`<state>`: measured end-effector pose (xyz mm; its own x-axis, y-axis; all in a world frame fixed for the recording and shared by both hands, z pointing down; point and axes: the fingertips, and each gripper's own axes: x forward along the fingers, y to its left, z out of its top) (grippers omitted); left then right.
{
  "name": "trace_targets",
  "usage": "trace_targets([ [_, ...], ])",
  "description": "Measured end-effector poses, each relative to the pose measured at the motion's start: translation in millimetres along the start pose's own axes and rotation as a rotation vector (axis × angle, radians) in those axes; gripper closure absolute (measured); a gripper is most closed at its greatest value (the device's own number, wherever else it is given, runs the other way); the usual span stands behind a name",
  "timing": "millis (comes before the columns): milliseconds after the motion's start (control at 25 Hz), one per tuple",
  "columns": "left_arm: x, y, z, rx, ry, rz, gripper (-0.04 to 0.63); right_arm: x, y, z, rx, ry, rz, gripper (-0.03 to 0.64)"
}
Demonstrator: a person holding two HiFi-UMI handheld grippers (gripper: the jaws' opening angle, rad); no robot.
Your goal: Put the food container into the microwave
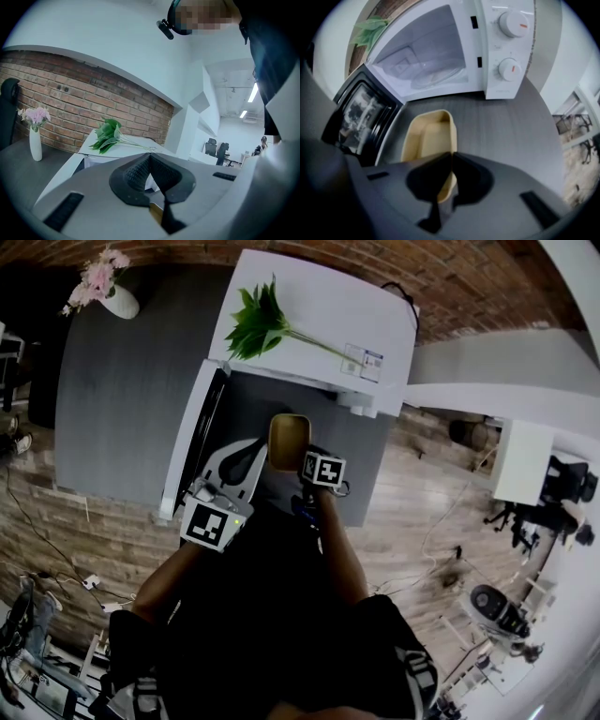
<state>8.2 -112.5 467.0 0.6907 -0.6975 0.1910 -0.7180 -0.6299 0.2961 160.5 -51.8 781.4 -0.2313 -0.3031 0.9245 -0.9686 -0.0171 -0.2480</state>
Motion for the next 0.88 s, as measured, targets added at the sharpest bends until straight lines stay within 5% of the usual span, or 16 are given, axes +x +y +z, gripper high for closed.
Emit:
trace_targets([
  [880, -27.0, -8.3, 17.1, 0.045, -0.066, 0.025, 0.56, -34.1, 25.7, 39.1, 0.014, -0.17, 0.064, 0.577],
])
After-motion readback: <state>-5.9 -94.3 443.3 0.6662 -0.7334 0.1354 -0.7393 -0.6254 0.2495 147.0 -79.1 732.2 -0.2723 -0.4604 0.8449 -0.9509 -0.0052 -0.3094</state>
